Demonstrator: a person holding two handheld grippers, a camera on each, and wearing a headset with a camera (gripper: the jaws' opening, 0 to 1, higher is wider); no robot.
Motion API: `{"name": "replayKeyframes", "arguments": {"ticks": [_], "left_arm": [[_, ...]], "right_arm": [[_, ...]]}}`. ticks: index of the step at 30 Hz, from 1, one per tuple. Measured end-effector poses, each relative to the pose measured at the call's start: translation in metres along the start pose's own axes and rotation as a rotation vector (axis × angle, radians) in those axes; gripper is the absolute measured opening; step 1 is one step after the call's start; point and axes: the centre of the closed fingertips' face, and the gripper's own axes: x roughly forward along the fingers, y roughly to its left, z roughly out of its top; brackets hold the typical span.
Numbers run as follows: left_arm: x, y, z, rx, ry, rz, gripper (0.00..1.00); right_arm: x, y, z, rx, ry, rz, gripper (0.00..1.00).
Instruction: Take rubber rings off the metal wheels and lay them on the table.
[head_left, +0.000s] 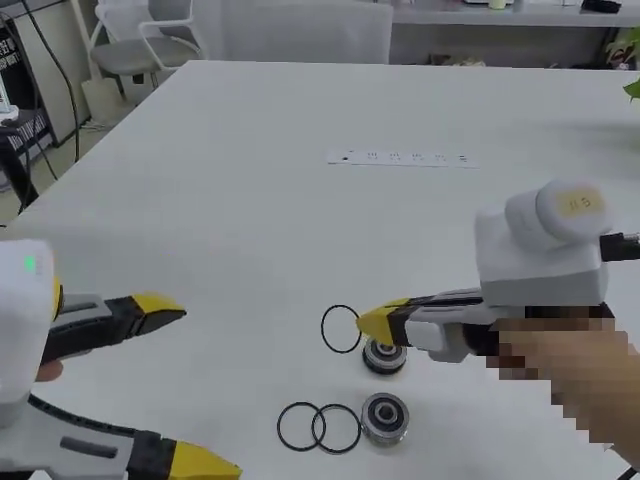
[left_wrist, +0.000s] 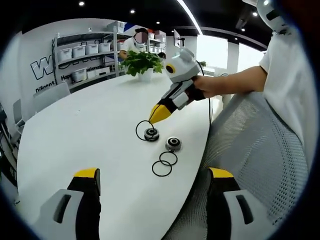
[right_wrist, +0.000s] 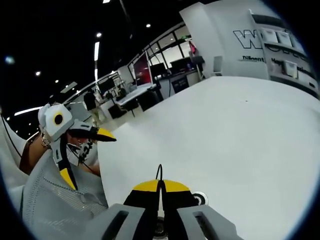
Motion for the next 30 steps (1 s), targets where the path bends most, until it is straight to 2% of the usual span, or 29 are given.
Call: {"name": "replayKeyframes", "arguments": {"ticks": [4,12,17,22,27,30], "left_arm": [[0.003,-0.006,-0.008,-0.031,0.006,-0.004,0.86],[0.011,-0.018,-0.017,-0.055,0.011,-0.027,0.87],[0.012,-0.02,-0.02,-0.064,0.02,-0.03,0.86],[0.012,-0.02,-0.015,-0.082,-0.008,-0.024,0.84],[0.013,-0.022,-0.017,-0.077,-0.001,-0.03,0.84],[0.014,-0.022,-0.021,-0.098,0.013,-0.035,0.84]], "right_arm": [[0.002,0.011,0.003,-0.007,-0.006,0.031,0.0],[0.007,0.028,0.002,-0.017,0.0,0.078,0.0],[0.013,0.036,-0.006,-0.04,0.032,0.103,0.0],[0.021,0.044,-0.018,-0.066,0.078,0.125,0.0],[0.028,0.05,-0.029,-0.087,0.111,0.143,0.0],[0.033,0.052,-0.037,-0.104,0.132,0.147,0.0]]}}
